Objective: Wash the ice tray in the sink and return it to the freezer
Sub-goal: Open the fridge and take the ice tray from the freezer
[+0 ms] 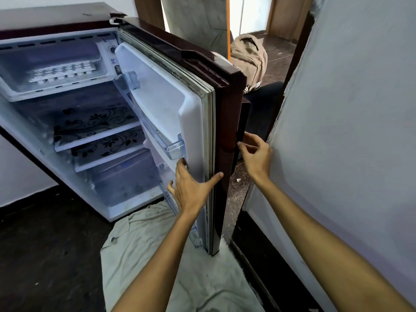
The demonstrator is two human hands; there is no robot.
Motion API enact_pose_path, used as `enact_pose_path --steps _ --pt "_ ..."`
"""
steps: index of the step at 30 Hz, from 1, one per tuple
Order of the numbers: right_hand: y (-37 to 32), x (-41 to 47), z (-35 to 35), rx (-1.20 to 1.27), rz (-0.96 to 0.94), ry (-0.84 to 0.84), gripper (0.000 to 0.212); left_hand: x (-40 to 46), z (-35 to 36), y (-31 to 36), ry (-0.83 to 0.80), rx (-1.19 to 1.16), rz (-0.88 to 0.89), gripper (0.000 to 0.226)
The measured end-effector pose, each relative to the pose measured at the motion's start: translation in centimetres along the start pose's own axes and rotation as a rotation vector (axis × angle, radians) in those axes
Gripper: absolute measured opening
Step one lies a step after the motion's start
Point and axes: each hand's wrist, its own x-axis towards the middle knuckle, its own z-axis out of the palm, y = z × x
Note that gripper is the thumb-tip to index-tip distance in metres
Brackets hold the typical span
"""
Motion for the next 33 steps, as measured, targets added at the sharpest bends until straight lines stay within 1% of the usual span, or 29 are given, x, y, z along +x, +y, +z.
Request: enact_pose_path --steps 5,15,22,29,33 --pt "0.3 0.1 -0.2 -0.009 -0.005 -0.012 0.037 -0.2 0.5 0.4 -0.008 0.019 0.002 0.11" --pt "2.0 -1.3 -0.7 -0.022 0.028 -0.029 0.043 -0.2 1.0 0.6 -0.088 0.16 0.075 0.109" --pt "3.8 -4.2 -0.9 -0.014 0.101 -0.055 0.045 -1.4 -0.1 -1.3 -0.228 0.408 0.2 0.094" --pt "5.7 -8.1 0.2 0.024 0.211 -0.071 0.047 -3.6 -0.8 -5.0 -0.307 0.478 0.095 0.093" --pt "6.8 -10.6 1.7 0.036 0.294 -0.158 0.046 -4.3 -1.5 -7.6 -0.305 0.498 0.002 0.093"
